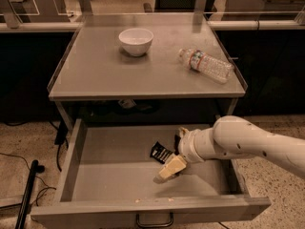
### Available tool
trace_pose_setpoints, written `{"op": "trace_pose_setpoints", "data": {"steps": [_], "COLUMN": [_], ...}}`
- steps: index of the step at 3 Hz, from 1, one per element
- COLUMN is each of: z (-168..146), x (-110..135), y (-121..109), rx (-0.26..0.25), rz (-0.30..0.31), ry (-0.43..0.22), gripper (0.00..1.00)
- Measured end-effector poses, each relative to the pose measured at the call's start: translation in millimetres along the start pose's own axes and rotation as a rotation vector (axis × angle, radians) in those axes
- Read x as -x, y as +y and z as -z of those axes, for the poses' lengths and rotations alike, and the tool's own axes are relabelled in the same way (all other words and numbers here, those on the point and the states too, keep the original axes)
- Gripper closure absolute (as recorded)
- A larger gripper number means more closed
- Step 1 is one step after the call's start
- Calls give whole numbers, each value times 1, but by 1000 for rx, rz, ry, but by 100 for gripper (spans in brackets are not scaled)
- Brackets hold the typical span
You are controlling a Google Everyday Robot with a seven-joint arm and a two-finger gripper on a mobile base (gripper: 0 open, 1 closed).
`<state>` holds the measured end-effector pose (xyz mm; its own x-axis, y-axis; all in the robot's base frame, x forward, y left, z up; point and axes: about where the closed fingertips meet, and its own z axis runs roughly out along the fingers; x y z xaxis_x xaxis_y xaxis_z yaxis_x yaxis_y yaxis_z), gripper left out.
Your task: Place rxbar chocolate into top drawer
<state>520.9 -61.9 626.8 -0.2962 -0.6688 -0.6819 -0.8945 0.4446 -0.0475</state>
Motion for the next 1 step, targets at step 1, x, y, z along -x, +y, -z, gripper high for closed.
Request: {"op": "trace_pose_setpoints", "data": {"steps": [1], "z": [0], "x": [0], "y": [0], "rx": [0], "rz": [0], "ry": [0], "gripper": [0]}}
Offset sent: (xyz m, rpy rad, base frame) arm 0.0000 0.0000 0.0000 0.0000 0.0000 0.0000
